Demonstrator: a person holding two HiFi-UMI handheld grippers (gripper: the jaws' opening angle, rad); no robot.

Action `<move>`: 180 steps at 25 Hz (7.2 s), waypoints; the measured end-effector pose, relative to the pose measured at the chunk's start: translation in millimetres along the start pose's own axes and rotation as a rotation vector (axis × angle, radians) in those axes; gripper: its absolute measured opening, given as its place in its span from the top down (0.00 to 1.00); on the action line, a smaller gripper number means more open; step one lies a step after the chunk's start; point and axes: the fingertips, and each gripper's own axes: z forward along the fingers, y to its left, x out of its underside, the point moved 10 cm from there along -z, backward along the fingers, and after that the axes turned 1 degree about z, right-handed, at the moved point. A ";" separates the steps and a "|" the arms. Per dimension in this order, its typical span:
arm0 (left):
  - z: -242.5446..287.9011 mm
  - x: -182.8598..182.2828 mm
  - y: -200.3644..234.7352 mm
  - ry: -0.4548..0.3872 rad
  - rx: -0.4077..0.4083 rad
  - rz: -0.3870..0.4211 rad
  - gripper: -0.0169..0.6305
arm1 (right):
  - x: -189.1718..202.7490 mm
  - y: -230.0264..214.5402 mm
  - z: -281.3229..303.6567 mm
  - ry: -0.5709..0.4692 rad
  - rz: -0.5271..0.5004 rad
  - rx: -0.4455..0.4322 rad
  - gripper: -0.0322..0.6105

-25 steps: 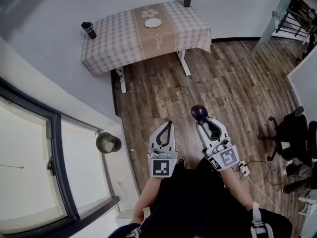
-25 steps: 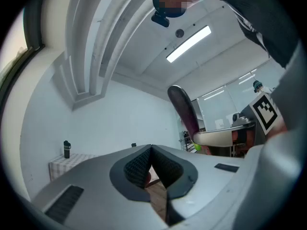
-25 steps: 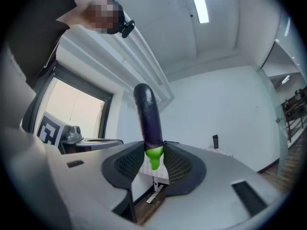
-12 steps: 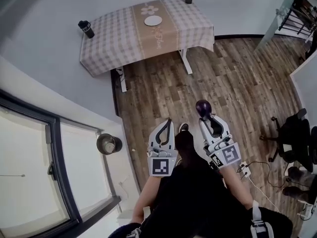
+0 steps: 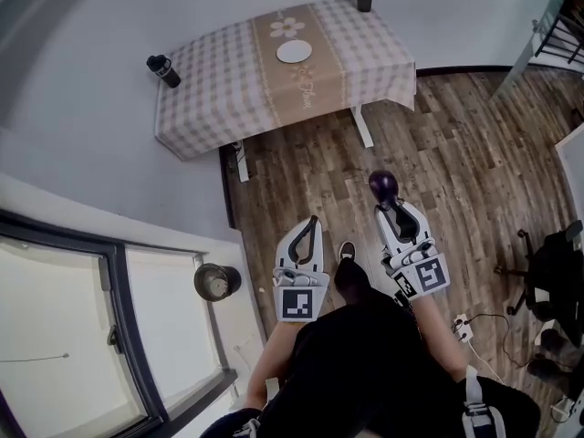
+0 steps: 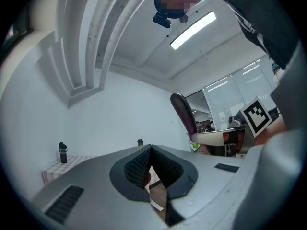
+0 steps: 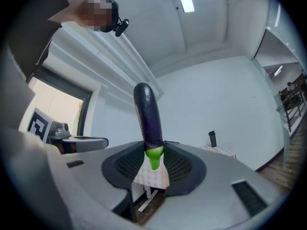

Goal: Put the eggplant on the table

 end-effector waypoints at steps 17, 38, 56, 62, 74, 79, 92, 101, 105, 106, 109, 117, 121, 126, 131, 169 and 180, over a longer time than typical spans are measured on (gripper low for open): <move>163.8 32.6 76.1 0.056 -0.012 -0.018 0.99 | 23.0 -104.3 163.9 0.016 0.053 -0.013 0.74; 346.4 88.2 211.8 0.044 0.017 -0.068 0.99 | 40.2 -180.7 356.1 0.122 -0.001 0.022 0.74; 423.3 139.1 355.9 0.067 0.064 -0.088 0.99 | 55.9 -177.3 523.0 0.047 -0.014 0.086 0.74; 454.3 154.9 389.1 0.056 0.066 -0.068 0.99 | 57.0 -181.1 567.3 -0.012 -0.019 0.108 0.74; 480.8 166.8 401.6 0.011 0.037 -0.074 0.99 | 71.0 -208.3 597.6 -0.010 -0.039 0.103 0.74; 484.6 169.1 405.0 0.017 0.028 -0.067 0.99 | 80.2 -215.2 609.1 0.018 -0.046 0.109 0.74; 483.8 178.3 408.8 0.041 0.022 -0.066 0.99 | 125.1 -228.7 625.6 0.182 -0.031 0.148 0.74; 481.6 181.8 409.4 0.050 0.010 -0.070 0.99 | 166.0 -241.9 628.8 0.347 0.000 0.173 0.74; 481.9 183.2 408.8 0.052 0.000 -0.067 0.99 | 182.3 -247.5 630.6 0.397 0.016 0.180 0.74; 481.4 183.0 408.8 0.053 -0.001 -0.067 0.99 | 186.4 -248.0 630.9 0.412 0.020 0.181 0.74; 479.9 182.5 409.3 0.055 -0.004 -0.061 0.99 | 197.6 -248.5 631.4 0.454 0.033 0.182 0.74; 474.6 183.1 413.9 0.060 -0.022 -0.057 0.99 | 226.0 -248.1 631.0 0.552 0.067 0.172 0.74; 473.5 184.3 416.8 0.061 -0.033 -0.057 0.99 | 236.6 -248.1 632.0 0.588 0.071 0.167 0.74; 472.4 185.4 419.6 0.063 -0.041 -0.058 0.99 | 247.8 -247.4 634.1 0.626 0.075 0.166 0.74; 469.9 187.0 420.4 0.063 -0.041 -0.056 0.99 | 258.3 -246.4 632.2 0.674 0.079 0.173 0.74; 462.0 186.0 425.4 0.072 -0.061 -0.060 0.99 | 276.8 -244.3 628.2 0.747 0.061 0.202 0.74; 459.9 185.9 427.2 0.075 -0.073 -0.055 0.99 | 278.9 -243.5 630.8 0.750 0.060 0.200 0.74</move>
